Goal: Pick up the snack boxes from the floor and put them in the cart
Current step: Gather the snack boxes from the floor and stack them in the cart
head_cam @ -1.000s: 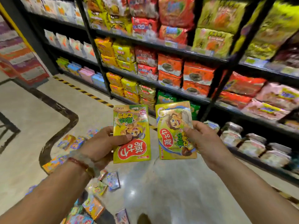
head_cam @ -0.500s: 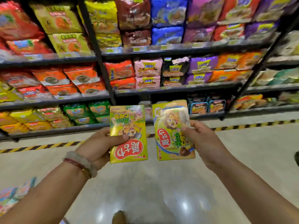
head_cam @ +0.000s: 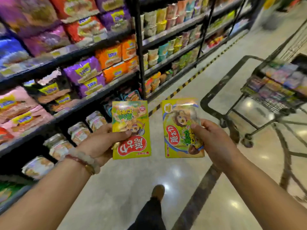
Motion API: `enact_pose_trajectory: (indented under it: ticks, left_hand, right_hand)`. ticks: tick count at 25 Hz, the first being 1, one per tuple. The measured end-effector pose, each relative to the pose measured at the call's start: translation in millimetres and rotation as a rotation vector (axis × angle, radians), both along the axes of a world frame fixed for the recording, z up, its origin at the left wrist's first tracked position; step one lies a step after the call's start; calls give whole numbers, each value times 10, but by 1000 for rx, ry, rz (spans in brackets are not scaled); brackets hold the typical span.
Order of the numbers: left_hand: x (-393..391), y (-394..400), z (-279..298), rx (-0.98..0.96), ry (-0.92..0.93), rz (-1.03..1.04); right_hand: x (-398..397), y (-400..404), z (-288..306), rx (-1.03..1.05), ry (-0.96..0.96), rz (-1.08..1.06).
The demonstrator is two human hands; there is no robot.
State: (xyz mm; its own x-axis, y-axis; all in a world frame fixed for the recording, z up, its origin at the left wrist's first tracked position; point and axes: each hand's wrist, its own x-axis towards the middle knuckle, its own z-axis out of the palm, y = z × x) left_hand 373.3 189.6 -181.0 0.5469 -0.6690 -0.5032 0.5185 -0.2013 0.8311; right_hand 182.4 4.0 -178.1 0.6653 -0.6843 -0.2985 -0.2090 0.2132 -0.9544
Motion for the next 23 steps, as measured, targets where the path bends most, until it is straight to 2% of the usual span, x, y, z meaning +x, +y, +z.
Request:
enact_pose_trajectory:
  ticks: [6, 11, 17, 23]
  left_hand:
    - [437, -1785, -108, 57, 12, -320]
    - [503, -3083, 3, 39, -20, -578]
    - [251, -4217, 10, 68, -5, -719]
    - [-123, -5430, -122, 93, -18, -825]
  right_hand:
    - [30, -1098, -14, -27, 34, -335]
    - [-108, -1759, 61, -45, 25, -574]
    - [-374, -2420, 42, -8, -14, -758]
    - [-707, -3445, -114, 24, -39, -836]
